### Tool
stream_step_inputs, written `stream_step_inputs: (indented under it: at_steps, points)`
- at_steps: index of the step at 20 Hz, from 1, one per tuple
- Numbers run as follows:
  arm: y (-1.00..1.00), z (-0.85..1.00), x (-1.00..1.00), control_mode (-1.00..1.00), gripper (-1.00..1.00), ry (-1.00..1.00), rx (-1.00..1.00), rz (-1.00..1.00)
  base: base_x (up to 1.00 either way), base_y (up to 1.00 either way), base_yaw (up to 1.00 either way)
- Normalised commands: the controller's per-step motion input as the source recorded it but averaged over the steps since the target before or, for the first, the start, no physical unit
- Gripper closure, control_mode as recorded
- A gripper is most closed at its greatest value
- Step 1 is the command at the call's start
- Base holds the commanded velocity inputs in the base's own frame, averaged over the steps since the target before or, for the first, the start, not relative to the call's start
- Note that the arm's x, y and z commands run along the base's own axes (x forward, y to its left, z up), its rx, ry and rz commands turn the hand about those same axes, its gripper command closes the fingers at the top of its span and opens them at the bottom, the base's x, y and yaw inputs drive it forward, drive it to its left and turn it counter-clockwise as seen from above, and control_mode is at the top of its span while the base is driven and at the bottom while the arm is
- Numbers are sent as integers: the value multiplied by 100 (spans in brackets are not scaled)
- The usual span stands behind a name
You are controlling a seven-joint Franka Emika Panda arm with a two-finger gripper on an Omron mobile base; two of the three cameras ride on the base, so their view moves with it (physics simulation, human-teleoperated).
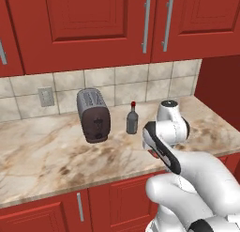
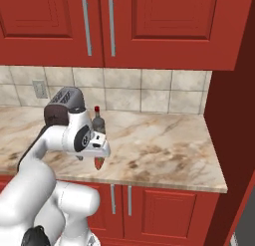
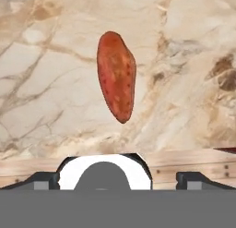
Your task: Place the liquors on the top shelf of the fridge to keep them out of children's reach, and place the sweet potato on lower shelves for easy access.
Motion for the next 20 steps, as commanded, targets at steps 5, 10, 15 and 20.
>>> stream_step_inputs:
  at_steps: [5,10,15,20]
  points:
    - [-10,-44,54,-100,-100,8,0,0,0,0,0]
    - [0,-32,54,-100,-100,6,0,0,0,0,0]
    - [0,-27,53,-100,-100,6,0,0,0,0,0]
    - [0,-35,43,-100,-100,5,0,0,0,0,0]
